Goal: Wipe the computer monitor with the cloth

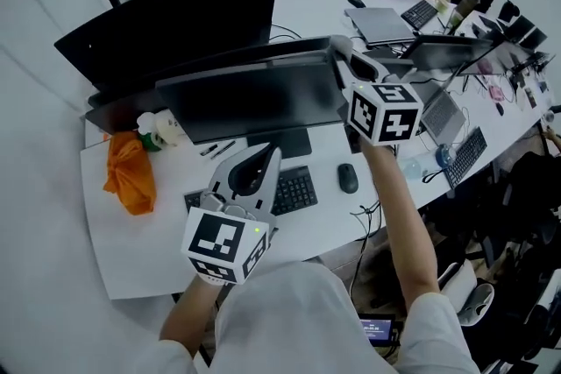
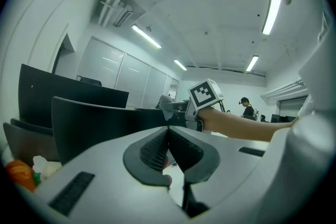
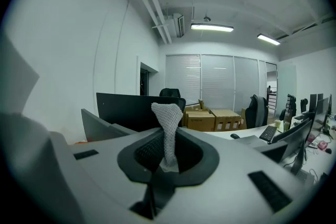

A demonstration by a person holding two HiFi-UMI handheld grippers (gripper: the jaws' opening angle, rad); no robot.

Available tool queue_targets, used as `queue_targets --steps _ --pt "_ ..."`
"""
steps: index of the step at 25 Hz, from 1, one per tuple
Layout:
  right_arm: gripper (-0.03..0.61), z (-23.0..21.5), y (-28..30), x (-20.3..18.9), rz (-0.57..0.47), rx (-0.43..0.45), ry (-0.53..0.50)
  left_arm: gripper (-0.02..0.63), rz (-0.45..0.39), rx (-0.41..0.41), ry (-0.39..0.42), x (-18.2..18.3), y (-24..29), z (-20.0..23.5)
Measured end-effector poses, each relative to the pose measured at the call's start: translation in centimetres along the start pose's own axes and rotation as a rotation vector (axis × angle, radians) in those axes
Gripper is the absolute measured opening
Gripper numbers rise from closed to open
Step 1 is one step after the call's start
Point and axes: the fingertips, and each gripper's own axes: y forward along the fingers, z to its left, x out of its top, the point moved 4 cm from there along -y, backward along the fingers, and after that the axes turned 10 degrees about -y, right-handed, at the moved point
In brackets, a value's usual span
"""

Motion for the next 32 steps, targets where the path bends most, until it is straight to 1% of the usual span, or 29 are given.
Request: queue_targets --steps 3,7,10,12,17,20,22,25,30,32 --pt "0.041 0.8 0.1 0.1 0.001 -0.007 -0.010 0.019 -0.007 0.011 -0.004 0.0 -0.9 0.3" --pt "0.041 2.5 1.1 1.3 0.017 0.048 -0.040 0.020 -0.021 0.027 -0.001 0.3 -2.2 0.7" --pt "0.041 4.7 1.8 1.6 0.020 0.073 -0.049 0.019 -0.022 0.041 -0.019 -0.1 -3.0 1.3" --pt "0.040 6.1 2.0 1.6 0.023 0.079 -0.038 0.020 -0.023 0.049 -0.029 -0.5 -3.8 1.5" --pt "0.040 8.8 3.0 3.0 0.030 0.098 -0.051 0.020 -0.050 0.076 -0.015 -0.2 -5.9 2.0" --pt "0.040 10.3 3.5 3.3 0.034 0.093 -0.071 0.020 -0.050 0.098 -0.032 -0.5 -7.2 2.8" --pt "0.040 11.3 3.6 3.3 0.045 0.107 -0.079 0.019 -0.055 0.109 -0.040 -0.5 -8.2 3.1" --pt "0.040 13.2 4.3 3.5 0.047 0.162 -0.065 0.018 -0.069 0.123 -0.029 -0.2 -9.6 3.2" --pt "0.040 15.5 5.5 4.4 0.043 0.207 -0.016 0.020 -0.094 0.158 -0.032 -0.1 -11.8 4.0" --pt "0.040 16.5 5.7 4.7 0.048 0.221 -0.023 0.018 -0.093 0.174 -0.032 -0.2 -12.6 4.1"
